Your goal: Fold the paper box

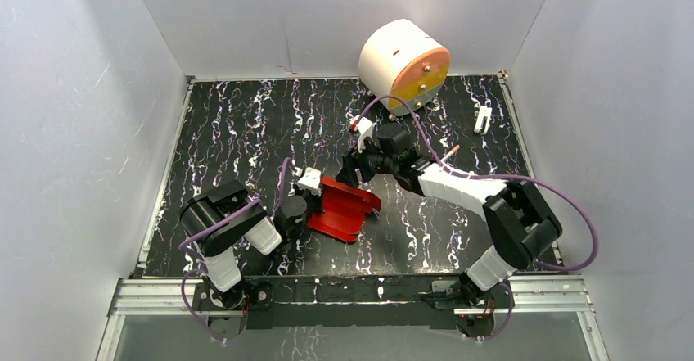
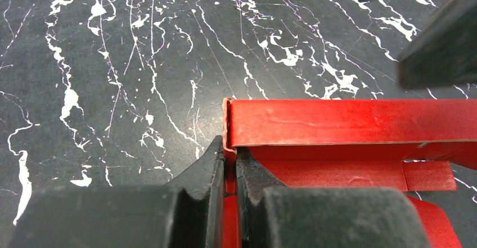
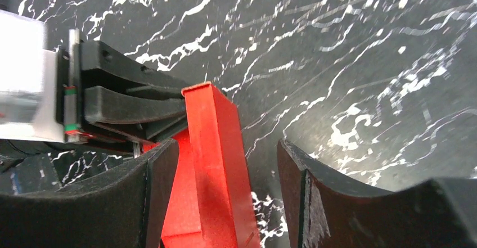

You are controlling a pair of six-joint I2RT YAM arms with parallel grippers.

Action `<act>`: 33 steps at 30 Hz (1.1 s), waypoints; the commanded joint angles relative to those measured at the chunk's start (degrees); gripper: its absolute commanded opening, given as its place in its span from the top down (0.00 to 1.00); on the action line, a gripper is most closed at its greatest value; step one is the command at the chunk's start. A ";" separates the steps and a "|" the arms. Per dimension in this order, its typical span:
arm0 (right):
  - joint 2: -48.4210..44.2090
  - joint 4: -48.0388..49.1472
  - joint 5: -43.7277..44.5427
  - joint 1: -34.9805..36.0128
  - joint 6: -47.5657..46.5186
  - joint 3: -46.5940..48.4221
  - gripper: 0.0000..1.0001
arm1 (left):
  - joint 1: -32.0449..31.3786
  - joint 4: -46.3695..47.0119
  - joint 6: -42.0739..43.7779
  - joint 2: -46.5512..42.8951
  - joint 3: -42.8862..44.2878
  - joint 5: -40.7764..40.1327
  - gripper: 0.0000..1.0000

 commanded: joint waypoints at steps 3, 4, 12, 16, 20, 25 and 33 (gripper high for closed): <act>4.12 1.74 -8.28 -1.46 7.86 2.31 0.29 | 0.10 0.16 1.44 0.03 0.29 2.20 1.00; 4.61 2.10 -9.20 -1.49 8.42 2.24 0.29 | 0.03 0.16 1.37 0.14 0.38 2.21 1.00; 7.64 3.32 -12.20 -1.68 12.35 1.73 0.39 | 0.05 0.16 1.67 1.64 1.14 -1.08 1.00; 8.36 5.31 -13.38 -1.65 15.46 0.59 0.45 | -0.22 0.17 2.00 2.02 1.66 -8.08 1.00; 8.41 5.28 -13.45 -1.66 16.91 0.22 0.48 | -2.29 0.21 3.42 2.90 2.70 -15.94 1.00; 8.39 5.20 -13.73 -1.65 17.64 -0.02 0.50 | -4.78 0.31 4.29 6.02 4.83 -23.04 1.00; 8.65 5.54 -14.18 -1.60 18.26 -0.68 0.52 | -7.35 -0.01 5.71 10.00 8.70 -35.23 1.00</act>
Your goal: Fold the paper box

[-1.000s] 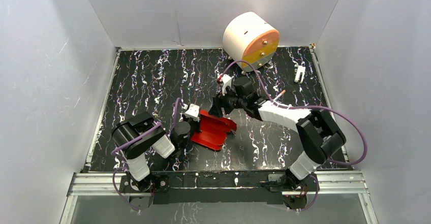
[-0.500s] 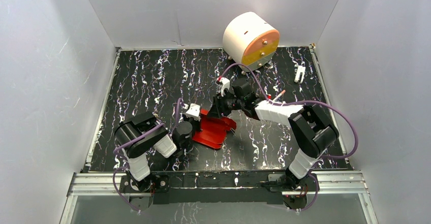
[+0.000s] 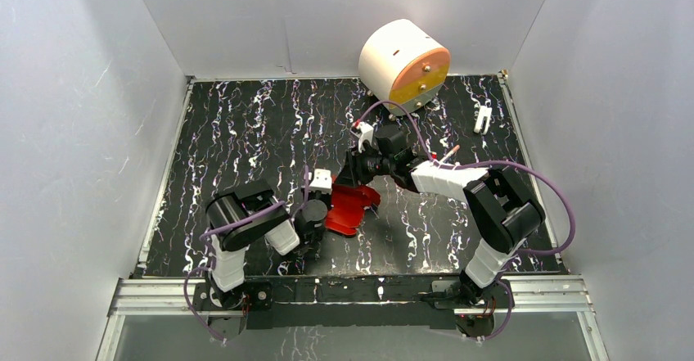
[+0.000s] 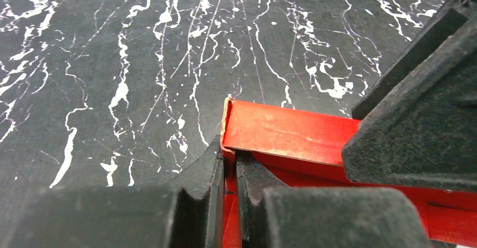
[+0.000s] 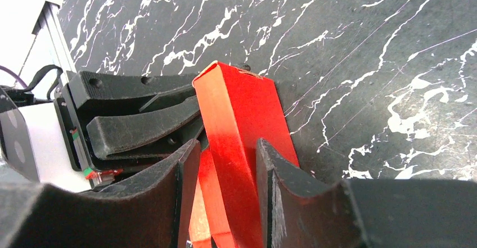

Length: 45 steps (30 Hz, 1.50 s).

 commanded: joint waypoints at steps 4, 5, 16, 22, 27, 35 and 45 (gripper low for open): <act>-0.86 1.66 -4.09 0.87 2.18 -0.41 0.52 | -0.72 -1.91 1.58 1.70 0.61 -8.45 1.00; -1.06 1.49 -3.70 0.91 1.90 -0.37 0.52 | -0.72 -1.80 0.59 0.73 -0.54 -5.91 1.00; -2.44 -3.11 -1.09 0.88 -3.22 2.59 0.49 | -0.39 -1.79 -1.13 -6.62 -5.30 4.42 0.87; -3.74 -4.08 0.31 0.88 -5.26 2.83 0.47 | -0.19 -2.13 -1.42 -10.77 -7.56 5.51 0.70; -4.97 -5.39 1.65 0.90 -7.03 3.10 0.46 | -0.02 -4.97 -3.35 -15.64 -9.85 6.23 0.59; -8.14 -8.19 6.81 0.75 -10.92 3.80 0.43 | 0.23 -20.49 -14.52 -31.00 -13.92 9.30 0.48; -10.47 -8.83 7.72 0.58 -13.59 1.78 0.42 | 3.76 -30.03 -20.10 -36.73 -14.07 18.14 0.43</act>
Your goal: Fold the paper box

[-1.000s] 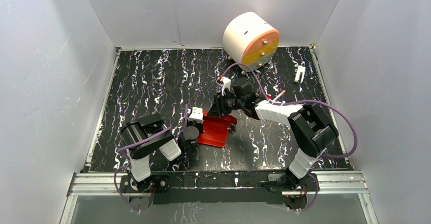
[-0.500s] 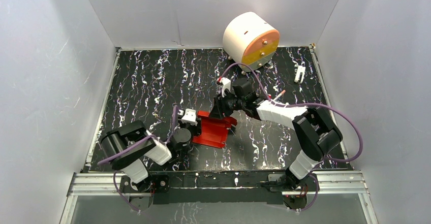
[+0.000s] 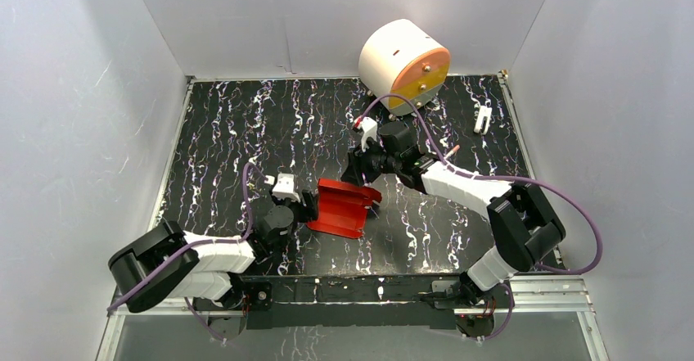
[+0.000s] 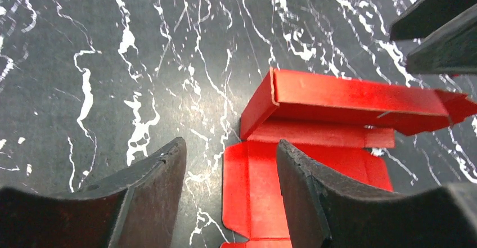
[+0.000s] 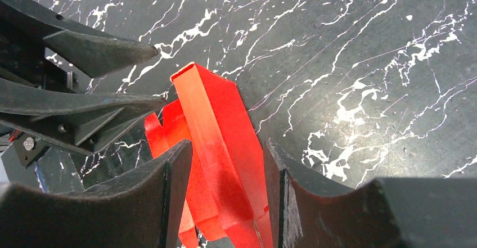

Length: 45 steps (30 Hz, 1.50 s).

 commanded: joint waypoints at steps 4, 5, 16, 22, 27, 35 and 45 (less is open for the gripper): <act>-5.30 0.32 4.67 -0.07 -2.07 -2.05 0.41 | 1.23 -5.13 -6.86 -3.14 0.11 14.79 0.43; -6.37 0.21 6.37 -0.10 -2.09 -3.04 0.41 | 1.21 -5.59 -9.02 -4.78 -0.10 17.10 0.43; -14.66 3.66 14.37 -0.53 -1.20 -14.21 0.41 | -1.17 -7.97 -26.10 -3.59 6.58 20.29 0.41; -20.05 9.34 15.03 -0.53 -1.09 -21.89 0.42 | -3.96 -4.26 -28.90 2.51 10.32 18.82 0.41; -22.46 16.33 15.52 -0.49 -1.25 -27.83 0.44 | -4.71 -3.10 -30.47 6.90 12.59 18.25 0.41; -20.58 22.04 16.73 -0.47 -2.45 -29.54 0.58 | -5.41 -2.13 -30.16 11.16 15.30 16.35 0.45; -19.48 23.87 15.34 -0.45 -3.91 -30.22 0.72 | -5.39 -0.20 -29.96 15.72 18.48 16.72 0.55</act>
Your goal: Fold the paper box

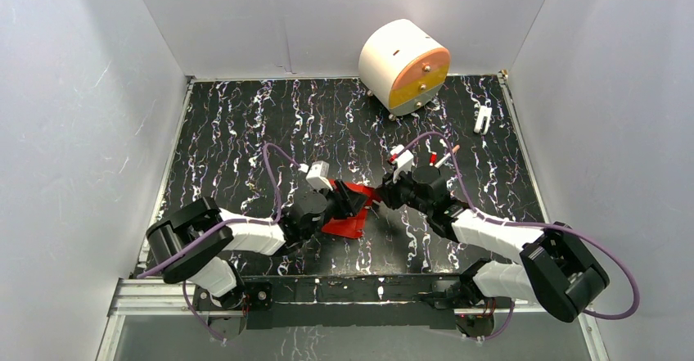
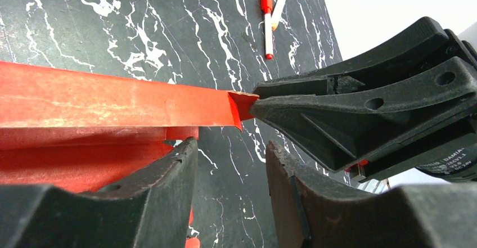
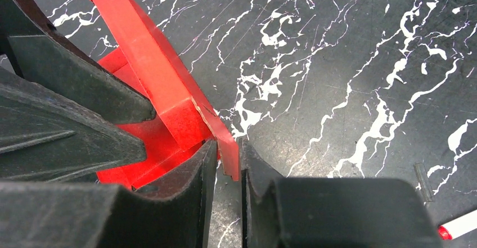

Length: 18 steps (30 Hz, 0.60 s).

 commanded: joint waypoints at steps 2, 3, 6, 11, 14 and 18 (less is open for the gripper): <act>0.51 4.29 -0.90 -0.23 -1.93 0.03 0.75 | -0.32 2.73 0.40 1.73 2.73 -1.45 0.58; 0.64 4.24 -1.28 -0.24 -2.05 0.14 0.76 | -0.32 2.82 0.52 2.22 3.00 -1.63 0.60; 1.15 4.19 -2.33 -0.18 -2.04 0.23 0.79 | -0.32 3.29 0.83 3.58 3.47 -2.60 0.62; 0.89 4.76 -3.54 -0.22 -2.02 -0.18 0.83 | -0.32 3.96 1.77 5.58 4.43 -4.19 0.65; 1.29 5.04 -3.95 -0.23 -2.02 -0.09 0.85 | -0.32 5.05 3.00 6.52 4.74 -6.00 0.67; 2.26 5.16 -4.60 -0.26 -2.08 0.22 0.88 | -0.32 6.89 5.22 7.49 5.19 -6.68 0.70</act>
